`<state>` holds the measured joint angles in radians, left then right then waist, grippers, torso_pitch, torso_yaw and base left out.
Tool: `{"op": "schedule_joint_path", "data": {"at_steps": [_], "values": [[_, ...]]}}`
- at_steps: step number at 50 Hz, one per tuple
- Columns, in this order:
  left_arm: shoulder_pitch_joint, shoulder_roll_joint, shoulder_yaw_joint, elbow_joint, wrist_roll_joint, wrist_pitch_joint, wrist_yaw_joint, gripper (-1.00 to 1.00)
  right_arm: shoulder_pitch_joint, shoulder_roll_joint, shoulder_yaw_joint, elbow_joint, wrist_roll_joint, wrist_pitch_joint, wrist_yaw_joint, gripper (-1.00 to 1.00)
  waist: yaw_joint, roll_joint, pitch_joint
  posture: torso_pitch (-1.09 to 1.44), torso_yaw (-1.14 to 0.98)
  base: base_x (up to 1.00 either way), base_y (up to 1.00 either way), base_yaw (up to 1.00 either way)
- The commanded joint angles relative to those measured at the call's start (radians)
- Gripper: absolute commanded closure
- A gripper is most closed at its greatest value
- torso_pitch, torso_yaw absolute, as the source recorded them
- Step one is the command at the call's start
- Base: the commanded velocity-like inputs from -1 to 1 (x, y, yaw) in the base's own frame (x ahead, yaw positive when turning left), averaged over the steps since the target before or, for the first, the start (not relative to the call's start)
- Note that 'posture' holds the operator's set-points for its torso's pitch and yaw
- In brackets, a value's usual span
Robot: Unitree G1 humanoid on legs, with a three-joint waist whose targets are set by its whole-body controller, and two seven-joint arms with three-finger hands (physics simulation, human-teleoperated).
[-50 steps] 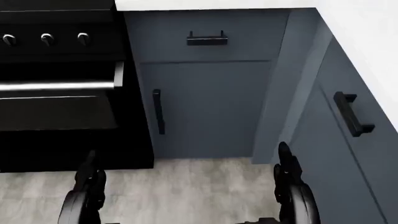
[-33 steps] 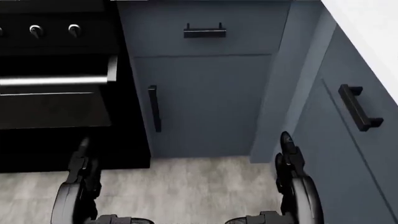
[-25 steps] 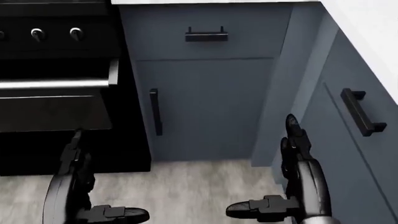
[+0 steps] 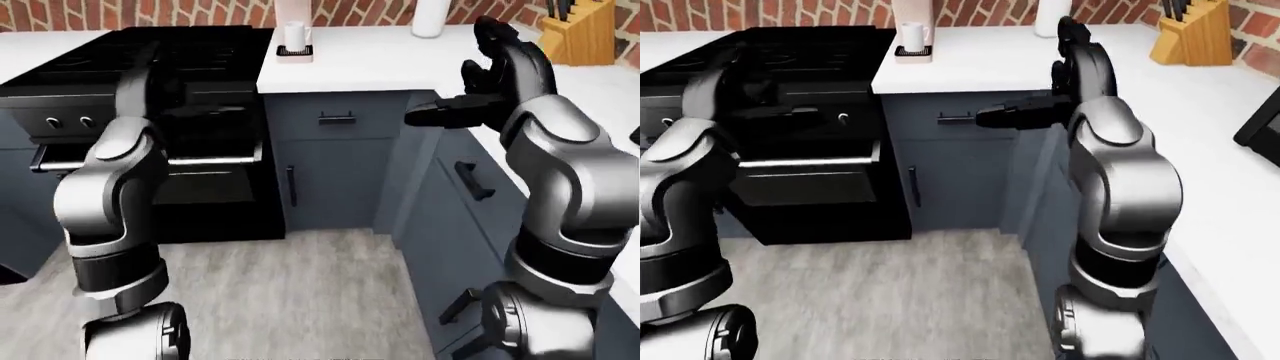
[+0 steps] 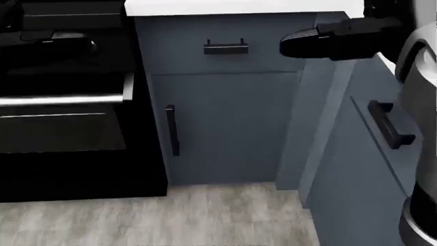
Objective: Press the button on the coffee machine to serve coffee.
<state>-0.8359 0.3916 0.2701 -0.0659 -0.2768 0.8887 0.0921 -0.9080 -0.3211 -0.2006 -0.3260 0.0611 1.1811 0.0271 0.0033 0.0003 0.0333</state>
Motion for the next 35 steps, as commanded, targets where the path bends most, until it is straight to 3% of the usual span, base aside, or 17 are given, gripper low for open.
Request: {"op": "schedule_joint_path", "data": {"at_steps": [1, 3, 9, 21, 22, 23, 24, 25, 31, 32, 33, 34, 35], "values": [[-0.023, 0.017, 0.000, -0.055, -0.033, -0.005, 0.014, -1.00, -0.011, -0.007, 0.007, -0.050, 0.016, 0.016, -0.004, -1.00, -0.002, 0.004, -0.019, 0.00, 0.00, 0.00, 0.00, 0.00], [-0.030, 0.024, -0.005, -0.048, -0.043, -0.007, 0.018, -1.00, -0.017, -0.013, 0.006, -0.044, 0.022, 0.016, -0.006, -1.00, 0.000, 0.003, -0.007, 0.00, 0.00, 0.00, 0.00, 0.00], [-0.073, 0.050, -0.010, -0.017, -0.062, 0.001, 0.027, -1.00, -0.053, -0.031, 0.010, -0.018, 0.033, 0.023, -0.009, -1.00, 0.003, 0.005, -0.021, 0.00, 0.00, 0.00, 0.00, 0.00], [-0.154, 0.092, -0.015, 0.072, -0.067, -0.016, 0.019, -1.00, -0.154, -0.068, 0.017, 0.054, 0.046, 0.026, -0.005, -1.00, 0.002, 0.006, -0.009, 0.00, 0.00, 0.00, 0.00, 0.00], [-0.160, 0.094, -0.017, 0.083, -0.066, -0.022, 0.018, -1.00, -0.164, -0.073, 0.019, 0.060, 0.045, 0.029, -0.003, -1.00, 0.000, 0.010, -0.035, 0.00, 0.00, 0.05, 0.00, 0.00], [-0.168, 0.097, -0.015, 0.078, -0.069, -0.012, 0.021, -1.00, -0.173, -0.076, 0.019, 0.061, 0.045, 0.033, -0.001, -1.00, 0.001, 0.007, -0.005, 0.00, 0.00, 0.05, 0.00, 0.00], [-0.170, 0.099, -0.015, 0.080, -0.069, -0.013, 0.021, -1.00, -0.171, -0.077, 0.019, 0.063, 0.045, 0.028, 0.002, -1.00, 0.000, 0.011, -0.027, 0.00, 0.00, 0.05, 0.00, 0.00], [-0.172, 0.100, -0.015, 0.079, -0.071, -0.010, 0.023, -1.00, -0.171, -0.080, 0.018, 0.064, 0.044, 0.028, 0.003, -1.00, -0.001, 0.012, -0.030, 0.00, 0.00, 0.05, 0.00, 0.00], [-0.178, 0.104, -0.020, 0.077, -0.072, -0.002, 0.023, -1.00, -0.181, -0.085, 0.016, 0.066, 0.042, 0.036, 0.007, -1.00, -0.003, 0.006, -0.022, 0.00, 0.00, 0.06, 0.00, 0.00], [-0.178, 0.103, -0.020, 0.078, -0.072, -0.002, 0.023, -1.00, -0.181, -0.085, 0.016, 0.065, 0.042, 0.038, 0.007, -1.00, 0.000, 0.002, -0.003, 0.00, 0.00, 0.05, 0.00, 0.00], [-0.181, 0.105, -0.019, 0.076, -0.073, 0.002, 0.023, -1.00, -0.179, -0.084, 0.016, 0.064, 0.041, 0.036, 0.008, -1.00, 0.001, 0.005, -0.006, 0.00, 0.00, 0.05, 0.00, 0.00], [-0.180, 0.105, -0.019, 0.075, -0.073, 0.004, 0.023, -1.00, -0.177, -0.083, 0.016, 0.062, 0.041, 0.037, 0.007, -1.00, -0.001, 0.006, -0.027, 0.00, 0.00, 0.05, 0.00, 0.00], [-0.180, 0.106, -0.019, 0.078, -0.073, 0.002, 0.022, -1.00, -0.175, -0.082, 0.015, 0.062, 0.041, 0.036, 0.007, -1.00, -0.001, 0.010, -0.006, 0.00, 0.00, 0.05, 0.00, 0.00]]}}
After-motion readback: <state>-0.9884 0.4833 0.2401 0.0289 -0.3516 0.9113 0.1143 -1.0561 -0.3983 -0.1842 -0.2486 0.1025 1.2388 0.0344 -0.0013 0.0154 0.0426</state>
